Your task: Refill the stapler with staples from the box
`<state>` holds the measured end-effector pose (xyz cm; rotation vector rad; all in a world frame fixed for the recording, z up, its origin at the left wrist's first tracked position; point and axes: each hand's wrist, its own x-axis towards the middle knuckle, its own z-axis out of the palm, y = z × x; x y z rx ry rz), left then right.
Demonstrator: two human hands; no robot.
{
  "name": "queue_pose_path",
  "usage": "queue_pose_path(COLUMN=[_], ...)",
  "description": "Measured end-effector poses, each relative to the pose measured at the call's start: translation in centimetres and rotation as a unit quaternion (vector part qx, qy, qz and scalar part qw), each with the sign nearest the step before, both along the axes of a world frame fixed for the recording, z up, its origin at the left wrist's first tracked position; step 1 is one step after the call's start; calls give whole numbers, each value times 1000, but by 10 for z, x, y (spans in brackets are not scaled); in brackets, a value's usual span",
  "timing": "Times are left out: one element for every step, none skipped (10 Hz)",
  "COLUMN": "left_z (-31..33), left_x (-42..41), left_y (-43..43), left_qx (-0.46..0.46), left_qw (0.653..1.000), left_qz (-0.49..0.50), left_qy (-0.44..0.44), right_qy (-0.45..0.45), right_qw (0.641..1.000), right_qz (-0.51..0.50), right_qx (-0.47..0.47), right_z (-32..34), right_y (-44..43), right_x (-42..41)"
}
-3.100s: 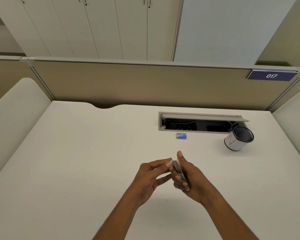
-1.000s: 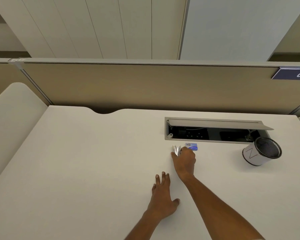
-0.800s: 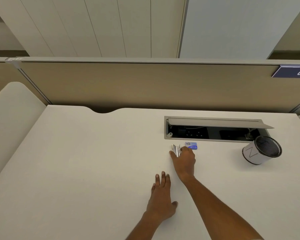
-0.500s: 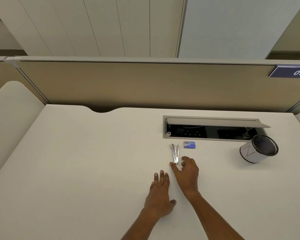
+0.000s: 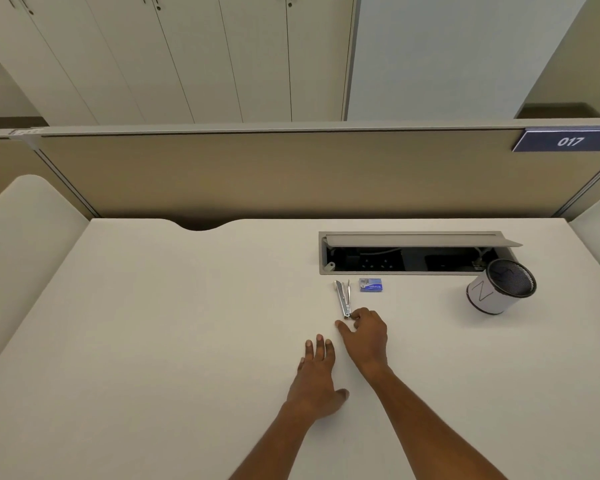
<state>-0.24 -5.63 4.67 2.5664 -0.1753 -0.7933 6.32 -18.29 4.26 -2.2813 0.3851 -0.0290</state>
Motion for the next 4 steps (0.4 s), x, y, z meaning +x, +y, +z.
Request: queue_pose_path(left_z=[0,3,9,17], left_x=[1,0,-2,-7], left_y=[1,2,0,2], left_qx=[2,5,-6,-8], left_qw=[1000,1000,1000,999], left_qz=[0,2,13,26], left_qy=[1,1,-2,-22], right_qy=[6,6,-6,-24], right_qw=[1000,998,995,991], right_qz=[23,40,55,71], right_qx=[19,42,77,109], right_z=[3,10,24,51], right_y=[-10,-21,-31,-41], right_x=[-12,-34,-55,-72])
